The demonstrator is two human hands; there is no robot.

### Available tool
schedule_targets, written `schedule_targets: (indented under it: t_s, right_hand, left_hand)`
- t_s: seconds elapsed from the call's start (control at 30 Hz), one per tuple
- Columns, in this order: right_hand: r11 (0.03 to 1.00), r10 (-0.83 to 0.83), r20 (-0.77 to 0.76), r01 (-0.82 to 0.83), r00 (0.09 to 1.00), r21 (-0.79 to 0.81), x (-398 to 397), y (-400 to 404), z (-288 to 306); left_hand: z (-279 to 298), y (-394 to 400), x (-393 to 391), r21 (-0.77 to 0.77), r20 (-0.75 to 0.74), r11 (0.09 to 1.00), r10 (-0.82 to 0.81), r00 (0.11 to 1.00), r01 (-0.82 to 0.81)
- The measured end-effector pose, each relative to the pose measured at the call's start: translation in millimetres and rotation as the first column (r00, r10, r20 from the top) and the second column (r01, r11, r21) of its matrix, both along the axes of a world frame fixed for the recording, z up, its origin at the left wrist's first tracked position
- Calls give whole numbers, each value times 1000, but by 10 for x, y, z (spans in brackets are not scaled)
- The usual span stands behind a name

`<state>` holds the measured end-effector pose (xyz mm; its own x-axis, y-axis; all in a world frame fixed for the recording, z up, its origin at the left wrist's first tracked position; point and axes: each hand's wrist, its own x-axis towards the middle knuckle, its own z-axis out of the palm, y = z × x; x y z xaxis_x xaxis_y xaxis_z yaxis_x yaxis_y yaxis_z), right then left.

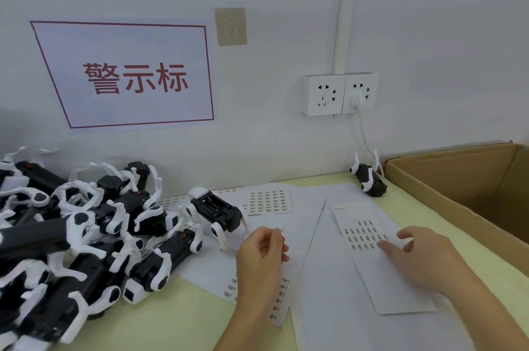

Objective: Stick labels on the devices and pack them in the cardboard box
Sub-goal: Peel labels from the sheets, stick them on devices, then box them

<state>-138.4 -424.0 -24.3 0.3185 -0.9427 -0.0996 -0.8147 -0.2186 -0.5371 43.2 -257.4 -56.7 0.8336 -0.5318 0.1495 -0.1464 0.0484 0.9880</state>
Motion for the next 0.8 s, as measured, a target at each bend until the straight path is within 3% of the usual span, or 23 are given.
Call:
schedule_targets:
  t_s: [0.13,0.53,0.67,0.8]
  right_hand:
    - [999,38,-51,-37,998,28,187,137,-71]
    - [993,117,95,-120,989,23,196,84,-54]
    - [958,145,265,-202,953,204,201,180,-20]
    - [955,150,239,-203,959,218,172,173,14]
  left_hand:
    - [12,1,-21,20,31,1000,-7,999,6]
    - [10,11,-32,50,40,998,-30,999,28]
    - [13,2,-31,51,47,998,-27,999,25]
    - [4,4,-27,25,56,1000,3,998,-5]
